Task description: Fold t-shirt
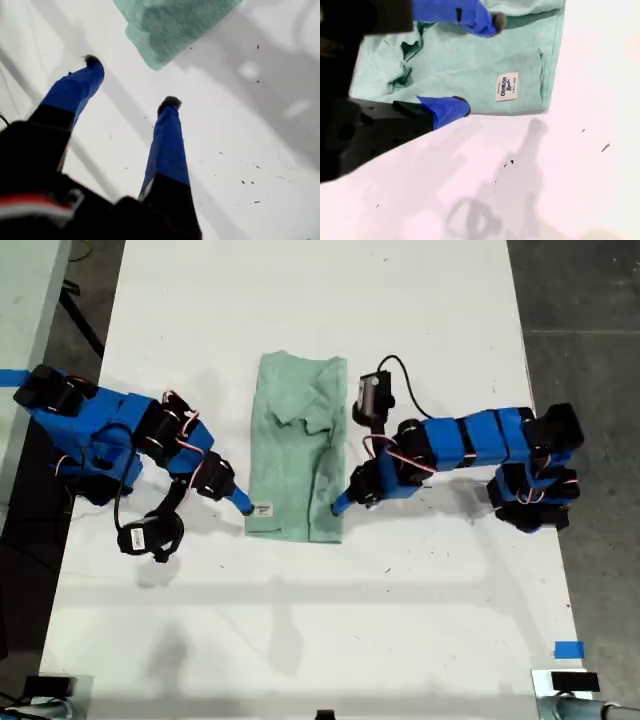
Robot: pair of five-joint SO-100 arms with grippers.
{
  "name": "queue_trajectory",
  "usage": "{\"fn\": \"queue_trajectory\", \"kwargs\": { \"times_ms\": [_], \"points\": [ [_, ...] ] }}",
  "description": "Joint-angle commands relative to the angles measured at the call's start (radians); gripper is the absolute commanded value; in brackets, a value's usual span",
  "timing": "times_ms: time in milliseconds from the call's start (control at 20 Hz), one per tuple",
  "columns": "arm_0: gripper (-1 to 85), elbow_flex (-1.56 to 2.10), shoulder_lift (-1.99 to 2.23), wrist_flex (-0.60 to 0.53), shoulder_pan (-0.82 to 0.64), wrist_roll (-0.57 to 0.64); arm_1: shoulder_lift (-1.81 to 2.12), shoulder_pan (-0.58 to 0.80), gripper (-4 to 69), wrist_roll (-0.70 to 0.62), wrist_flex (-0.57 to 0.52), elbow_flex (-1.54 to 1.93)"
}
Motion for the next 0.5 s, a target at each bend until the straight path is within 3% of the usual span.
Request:
{"fn": "queue_trajectory", "kwargs": {
  "times_ms": [0, 150, 450],
  "points": [
    [32.1, 0.055, 0.018, -0.1, -0.032, 0.034, -0.04, -0.005, 30.0, 0.011, -0.018, -0.103],
    [32.1, 0.163, -0.002, -0.207, -0.077, 0.054, -0.149, 0.012, 30.0, 0.003, -0.015, -0.175],
    [32.1, 0.224, -0.158, -0.282, -0.095, 0.052, -0.388, 0.026, 29.7, 0.0, -0.012, -0.327]
  ]
}}
